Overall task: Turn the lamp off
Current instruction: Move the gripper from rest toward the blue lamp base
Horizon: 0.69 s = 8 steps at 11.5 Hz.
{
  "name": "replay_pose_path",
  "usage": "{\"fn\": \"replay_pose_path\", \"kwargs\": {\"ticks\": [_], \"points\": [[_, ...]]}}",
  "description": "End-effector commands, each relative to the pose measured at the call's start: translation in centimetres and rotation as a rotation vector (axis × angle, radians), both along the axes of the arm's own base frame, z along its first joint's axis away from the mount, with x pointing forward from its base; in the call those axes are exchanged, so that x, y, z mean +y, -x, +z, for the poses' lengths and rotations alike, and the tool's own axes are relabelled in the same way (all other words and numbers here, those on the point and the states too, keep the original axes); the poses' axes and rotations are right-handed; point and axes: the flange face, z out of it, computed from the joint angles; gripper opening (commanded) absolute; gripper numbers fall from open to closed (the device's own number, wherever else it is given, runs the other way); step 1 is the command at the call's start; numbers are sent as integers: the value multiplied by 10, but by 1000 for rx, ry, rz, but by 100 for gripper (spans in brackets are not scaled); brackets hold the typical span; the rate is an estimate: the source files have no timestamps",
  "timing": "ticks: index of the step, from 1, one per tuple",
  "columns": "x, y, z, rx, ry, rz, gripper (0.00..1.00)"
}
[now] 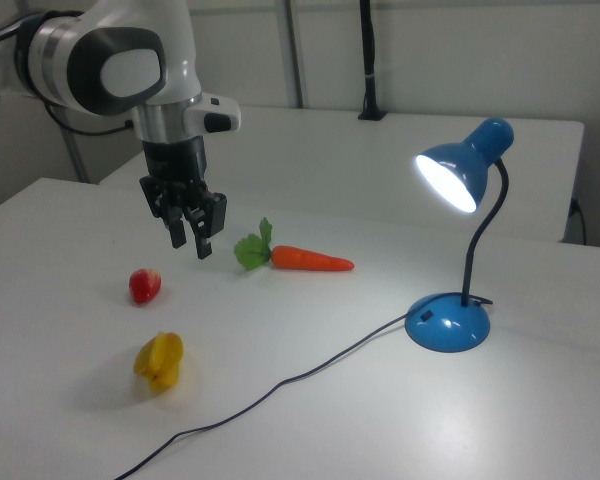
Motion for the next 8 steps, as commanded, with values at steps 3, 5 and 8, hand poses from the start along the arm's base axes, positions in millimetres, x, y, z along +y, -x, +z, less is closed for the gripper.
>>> {"fn": "replay_pose_path", "kwargs": {"ticks": [3,5,8], "points": [[-42,0,1,-46,-30,-69,0],[-69,-12,-12,-108,-20,-133,0],[-113,-31,-33,-211,-9,-238,0]]}}
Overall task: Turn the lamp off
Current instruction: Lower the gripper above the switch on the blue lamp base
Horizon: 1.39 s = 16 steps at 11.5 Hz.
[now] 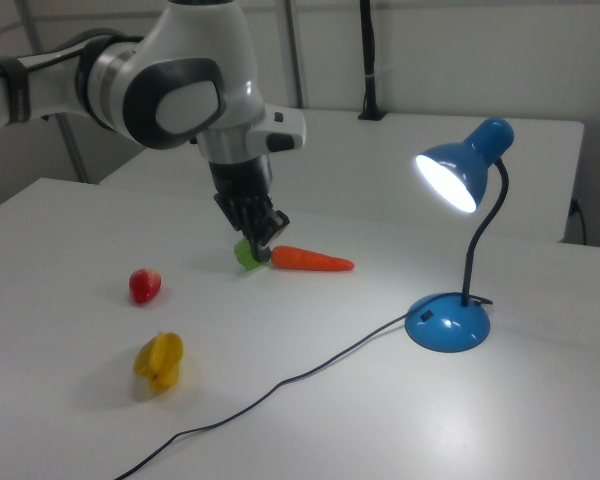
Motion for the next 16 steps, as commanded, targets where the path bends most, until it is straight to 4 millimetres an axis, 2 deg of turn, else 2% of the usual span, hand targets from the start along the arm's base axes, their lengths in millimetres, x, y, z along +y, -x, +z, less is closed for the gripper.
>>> {"fn": "replay_pose_path", "kwargs": {"ticks": [1,2,5,8,10,13,14,16], "points": [[-47,-18,-23,-115,-9,-126,0],[-60,-26,-34,-156,-8,-196,0],[-77,-58,-73,-283,2,-403,0],[-85,-80,-117,-344,21,-454,0],[-88,-101,-132,-391,31,-468,0],[-90,-108,-158,-363,29,-474,0],[-93,-116,-156,-391,31,-483,0],[-94,-121,-166,-435,39,-489,0]]}}
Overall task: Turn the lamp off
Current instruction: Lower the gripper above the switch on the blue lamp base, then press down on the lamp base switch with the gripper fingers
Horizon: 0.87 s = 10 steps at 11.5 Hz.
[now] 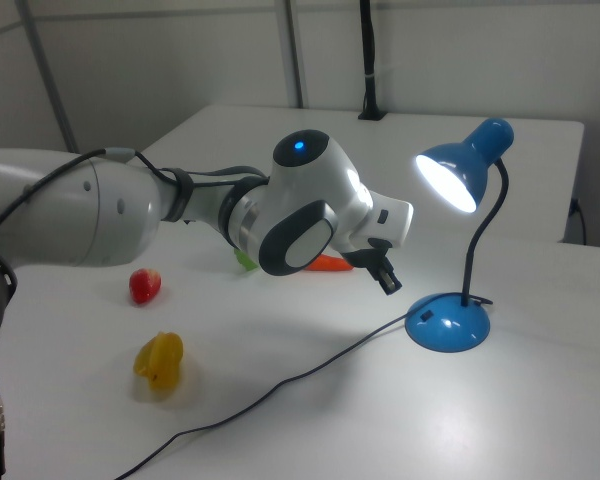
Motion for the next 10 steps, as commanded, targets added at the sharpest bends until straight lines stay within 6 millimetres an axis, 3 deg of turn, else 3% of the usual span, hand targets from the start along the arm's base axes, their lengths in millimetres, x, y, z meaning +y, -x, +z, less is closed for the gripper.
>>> {"fn": "replay_pose_path", "kwargs": {"ticks": [1,8,10], "points": [[-3,-12,-13,-52,13,-27,0],[-7,-20,-43,-84,26,-45,0],[-20,-15,-50,-74,29,-59,0]]}}
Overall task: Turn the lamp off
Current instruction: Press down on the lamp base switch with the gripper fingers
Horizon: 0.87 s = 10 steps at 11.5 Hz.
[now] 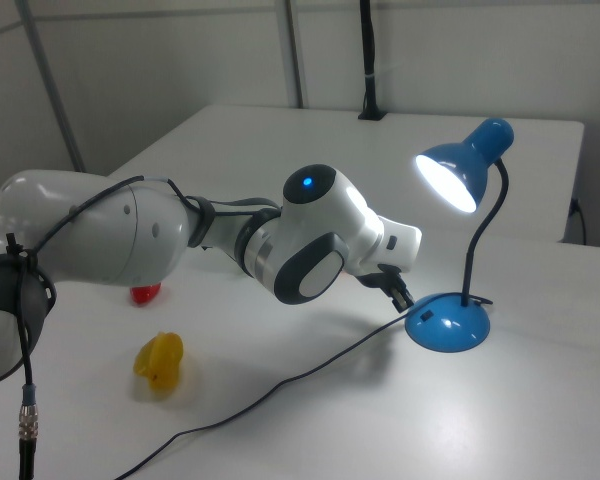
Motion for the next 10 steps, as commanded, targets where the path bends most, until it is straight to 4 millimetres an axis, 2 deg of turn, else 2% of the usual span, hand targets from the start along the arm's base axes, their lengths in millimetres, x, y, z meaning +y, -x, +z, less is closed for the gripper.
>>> {"fn": "replay_pose_path", "kwargs": {"ticks": [1,5,10], "points": [[-18,1,-6,-10,10,-31,0],[-25,1,-14,-30,27,-34,0],[-27,-12,-23,-38,33,-31,0]]}}
